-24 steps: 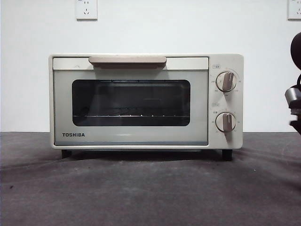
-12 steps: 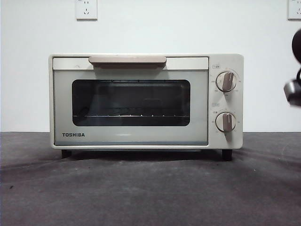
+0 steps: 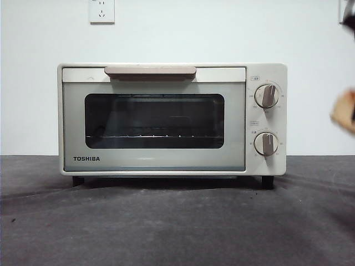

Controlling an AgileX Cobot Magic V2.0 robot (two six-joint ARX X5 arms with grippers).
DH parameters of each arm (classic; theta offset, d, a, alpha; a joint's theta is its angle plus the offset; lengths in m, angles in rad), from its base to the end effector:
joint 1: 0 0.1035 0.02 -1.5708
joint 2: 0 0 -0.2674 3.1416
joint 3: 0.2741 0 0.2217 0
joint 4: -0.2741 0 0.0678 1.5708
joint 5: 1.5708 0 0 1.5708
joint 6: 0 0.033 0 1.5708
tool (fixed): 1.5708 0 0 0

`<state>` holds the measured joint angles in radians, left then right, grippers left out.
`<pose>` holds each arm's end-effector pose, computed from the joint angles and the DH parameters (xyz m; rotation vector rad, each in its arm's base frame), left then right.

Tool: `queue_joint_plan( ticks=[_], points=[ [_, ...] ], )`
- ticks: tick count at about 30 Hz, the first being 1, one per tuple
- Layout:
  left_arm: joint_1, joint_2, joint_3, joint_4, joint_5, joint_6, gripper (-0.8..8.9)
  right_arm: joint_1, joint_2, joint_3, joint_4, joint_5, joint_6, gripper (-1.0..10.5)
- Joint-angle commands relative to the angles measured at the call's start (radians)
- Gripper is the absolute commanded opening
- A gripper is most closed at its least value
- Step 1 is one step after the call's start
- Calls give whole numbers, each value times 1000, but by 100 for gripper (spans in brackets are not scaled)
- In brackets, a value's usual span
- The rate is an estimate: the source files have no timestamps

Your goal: The left arm flap open the oven, the right arm pick bread and place it into oven, the left arm flap close the oven

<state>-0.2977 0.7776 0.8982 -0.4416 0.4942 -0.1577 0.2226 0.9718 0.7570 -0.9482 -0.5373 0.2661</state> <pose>0.1159 -0.0519 0.3458 -0.1804 0.3892 -0.7578 0.1218 0.0449 0.2492 0.4102 1.2612 0.5125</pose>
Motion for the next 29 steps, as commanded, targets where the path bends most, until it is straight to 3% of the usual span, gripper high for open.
queue_joint_plan(
  ticks=[1,10,15,18,29],
  points=[
    [-5,65,43,8,-5,35,16,4,-76,17,10,-39,-8,127],
    [-55,343,183,-5,-11,110,16,4,-293,17,84,-39,-12,127],
    [-106,471,281,0,-105,188,16,4,-353,17,129,-39,-11,127],
    [-132,525,327,0,-113,232,16,4,-371,17,135,-39,-12,127],
    [-182,626,363,1,-140,258,16,4,-380,17,133,-39,-12,127]
  ],
)
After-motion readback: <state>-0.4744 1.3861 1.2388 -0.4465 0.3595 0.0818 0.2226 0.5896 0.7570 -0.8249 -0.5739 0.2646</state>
